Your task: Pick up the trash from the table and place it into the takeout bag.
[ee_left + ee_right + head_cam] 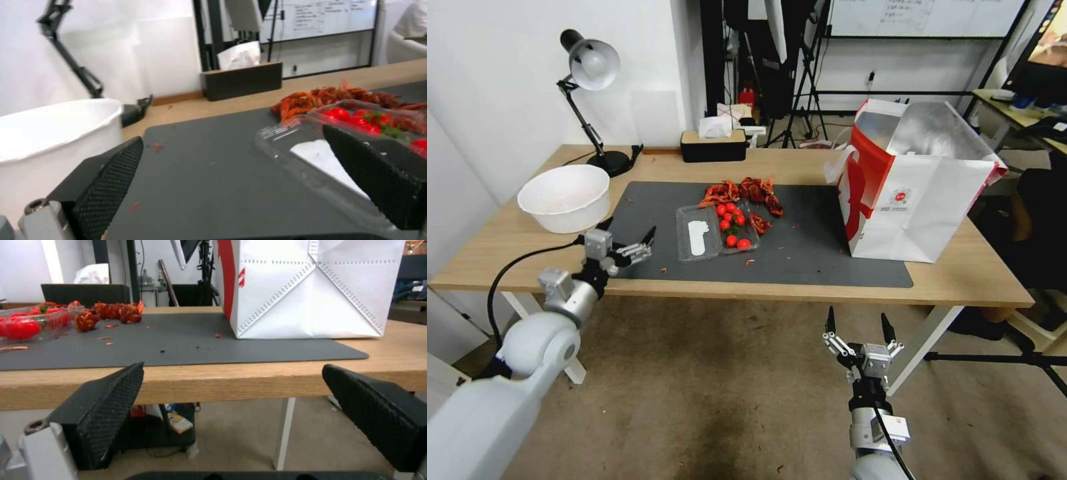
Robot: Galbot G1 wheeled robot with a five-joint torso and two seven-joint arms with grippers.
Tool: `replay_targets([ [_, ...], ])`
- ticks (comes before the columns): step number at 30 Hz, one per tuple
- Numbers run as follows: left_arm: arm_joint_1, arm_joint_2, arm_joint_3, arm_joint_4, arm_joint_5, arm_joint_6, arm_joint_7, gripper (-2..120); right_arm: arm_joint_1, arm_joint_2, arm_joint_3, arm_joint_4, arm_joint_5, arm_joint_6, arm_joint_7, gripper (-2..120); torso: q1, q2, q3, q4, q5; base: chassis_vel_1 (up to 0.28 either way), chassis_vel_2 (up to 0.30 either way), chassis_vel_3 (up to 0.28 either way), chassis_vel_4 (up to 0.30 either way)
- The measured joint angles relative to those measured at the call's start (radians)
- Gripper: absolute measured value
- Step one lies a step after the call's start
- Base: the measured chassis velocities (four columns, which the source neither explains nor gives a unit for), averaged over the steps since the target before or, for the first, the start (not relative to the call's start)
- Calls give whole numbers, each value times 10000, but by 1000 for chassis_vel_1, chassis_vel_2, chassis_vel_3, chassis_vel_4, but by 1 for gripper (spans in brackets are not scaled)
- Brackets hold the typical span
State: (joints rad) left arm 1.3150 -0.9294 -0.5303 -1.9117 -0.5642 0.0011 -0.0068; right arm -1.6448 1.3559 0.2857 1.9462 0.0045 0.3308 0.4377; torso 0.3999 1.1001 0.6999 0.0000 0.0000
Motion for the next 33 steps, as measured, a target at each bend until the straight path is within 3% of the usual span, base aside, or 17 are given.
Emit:
replay_targets([
  [10, 2003, -958, -817, -531, 825, -562, -19, 100, 13, 51, -30, 22, 6, 0, 0, 100, 0, 0, 0, 0, 1, 0, 0, 0, 0],
  [33, 2766, -1740, -1073, -341, 1255, -1392, 6, 100, 138, 67, -59, -22, 25, -17, -34, 100, 1, -2, 0, 0, 0, 0, 0, 0, 0],
])
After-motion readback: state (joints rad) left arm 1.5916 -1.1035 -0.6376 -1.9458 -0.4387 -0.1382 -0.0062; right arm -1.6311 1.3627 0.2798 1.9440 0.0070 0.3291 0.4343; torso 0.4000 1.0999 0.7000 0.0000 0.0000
